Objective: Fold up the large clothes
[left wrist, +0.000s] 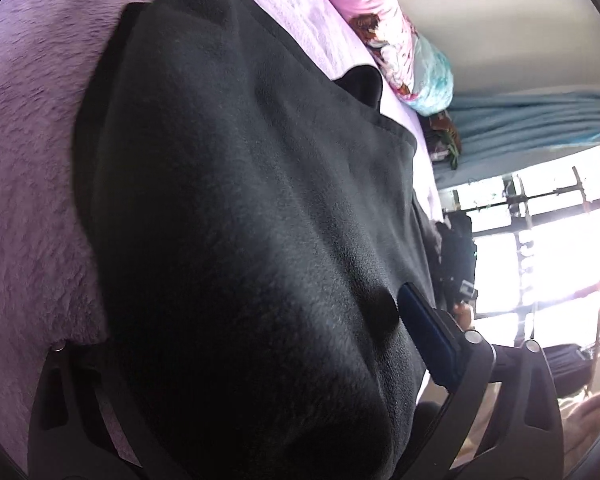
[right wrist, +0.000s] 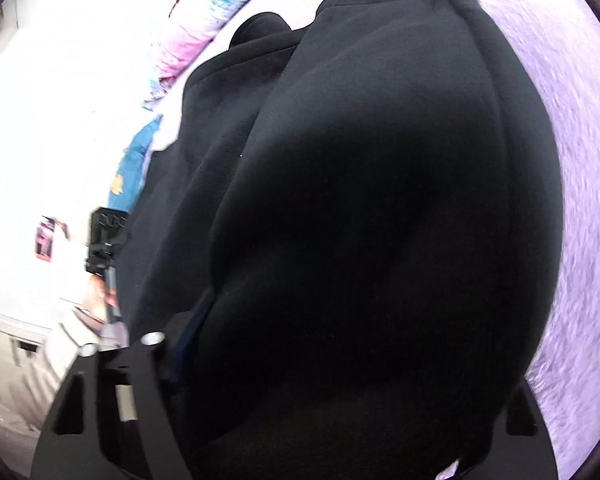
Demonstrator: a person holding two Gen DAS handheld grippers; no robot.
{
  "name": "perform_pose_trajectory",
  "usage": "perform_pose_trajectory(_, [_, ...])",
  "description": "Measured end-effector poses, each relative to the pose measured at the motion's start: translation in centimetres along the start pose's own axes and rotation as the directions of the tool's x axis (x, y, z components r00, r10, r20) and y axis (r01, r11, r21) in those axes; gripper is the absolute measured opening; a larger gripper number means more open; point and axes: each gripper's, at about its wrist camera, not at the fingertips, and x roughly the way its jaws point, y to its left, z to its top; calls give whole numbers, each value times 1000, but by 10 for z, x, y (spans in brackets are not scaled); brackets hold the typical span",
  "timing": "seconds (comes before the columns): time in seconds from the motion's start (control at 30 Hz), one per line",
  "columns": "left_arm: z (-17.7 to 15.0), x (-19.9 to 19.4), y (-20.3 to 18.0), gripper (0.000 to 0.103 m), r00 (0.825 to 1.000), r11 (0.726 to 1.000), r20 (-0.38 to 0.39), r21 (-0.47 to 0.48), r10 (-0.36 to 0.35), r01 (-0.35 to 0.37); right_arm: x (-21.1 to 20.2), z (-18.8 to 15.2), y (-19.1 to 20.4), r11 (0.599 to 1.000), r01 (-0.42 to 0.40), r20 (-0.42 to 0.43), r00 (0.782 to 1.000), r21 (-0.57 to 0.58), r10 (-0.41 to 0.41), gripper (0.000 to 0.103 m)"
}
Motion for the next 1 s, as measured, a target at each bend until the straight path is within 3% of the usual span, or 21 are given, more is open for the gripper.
perform_pose_trajectory(0.03, [-1, -1, -2, 90, 1000, 1000, 7, 6, 13, -13, 0, -2, -2, 999, -43, -2, 999, 21, 44, 46])
perform_pose_trajectory(0.2, [-6, -8, 6, 45, 999, 998, 21, -54, 39, -38, 1, -3, 5, 996, -83, 22, 996, 34, 82, 32])
perform_pose_trajectory(0.27, [-6, -9, 3, 42, 999, 998, 25, -42, 48, -47, -3, -3, 6, 998, -67, 30, 997, 20, 66, 30])
perform_pose_trajectory(0.4, [-10, -17, 1, 34, 998, 999, 59, -39, 27, -24, -2, -2, 39, 996, 66, 40, 997, -61, -63, 28])
perform_pose_trajectory(0.53, [-14, -23, -8, 33, 995, 998, 90, -44, 42, -38, -10, -5, 80, 965, 199, 84, 979, -174, -186, 27])
perform_pose_trajectory(0.8, [-14, -39, -73, 29, 995, 995, 85, 73, 59, -65, -42, -19, 142, 894, 301, 169, 951, -332, -257, 26])
perform_pose_trajectory(1.0, [-21, -33, -82, 29, 995, 994, 31, 52, 94, -95, -58, -29, 170, 871, 318, 179, 946, -375, -268, 25])
